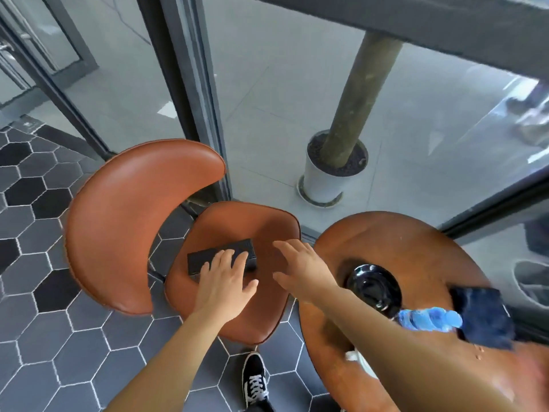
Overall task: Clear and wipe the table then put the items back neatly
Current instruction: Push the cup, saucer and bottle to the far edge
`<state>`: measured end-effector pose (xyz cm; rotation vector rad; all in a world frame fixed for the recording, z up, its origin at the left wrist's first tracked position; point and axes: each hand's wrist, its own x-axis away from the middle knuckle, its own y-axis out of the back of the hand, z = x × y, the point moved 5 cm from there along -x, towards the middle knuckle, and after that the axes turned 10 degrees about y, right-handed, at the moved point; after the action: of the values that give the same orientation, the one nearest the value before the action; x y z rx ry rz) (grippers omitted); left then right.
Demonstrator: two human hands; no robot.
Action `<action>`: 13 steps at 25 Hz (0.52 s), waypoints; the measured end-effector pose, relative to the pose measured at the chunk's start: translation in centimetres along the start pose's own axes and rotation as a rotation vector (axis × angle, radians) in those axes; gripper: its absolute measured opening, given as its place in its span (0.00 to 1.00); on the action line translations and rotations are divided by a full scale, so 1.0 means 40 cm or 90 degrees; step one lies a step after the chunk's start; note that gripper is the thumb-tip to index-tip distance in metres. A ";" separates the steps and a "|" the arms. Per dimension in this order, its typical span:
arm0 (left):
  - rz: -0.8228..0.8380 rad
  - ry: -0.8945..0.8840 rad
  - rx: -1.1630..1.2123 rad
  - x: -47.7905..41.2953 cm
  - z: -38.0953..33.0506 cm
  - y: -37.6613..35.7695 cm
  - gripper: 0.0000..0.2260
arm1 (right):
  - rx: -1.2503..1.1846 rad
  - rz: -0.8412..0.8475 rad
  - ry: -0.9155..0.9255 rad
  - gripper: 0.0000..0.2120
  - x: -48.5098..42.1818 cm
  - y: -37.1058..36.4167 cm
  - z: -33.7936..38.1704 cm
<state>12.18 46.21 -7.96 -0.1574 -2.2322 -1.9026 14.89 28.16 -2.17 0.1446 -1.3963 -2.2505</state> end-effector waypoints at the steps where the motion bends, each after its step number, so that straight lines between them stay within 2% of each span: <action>1: -0.004 -0.029 0.001 0.019 -0.034 0.000 0.30 | -0.004 -0.021 -0.021 0.31 0.044 0.020 -0.010; 5: -0.007 -0.156 -0.007 0.099 -0.179 -0.033 0.29 | -0.030 -0.111 -0.078 0.26 0.215 0.092 -0.074; 13: 0.037 -0.225 -0.015 0.171 -0.399 -0.166 0.28 | -0.093 -0.301 -0.149 0.15 0.529 0.205 -0.253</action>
<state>5.46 29.04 -10.44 -0.5985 -2.3869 -1.9999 2.53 7.39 3.55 0.1828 -1.4203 -2.8278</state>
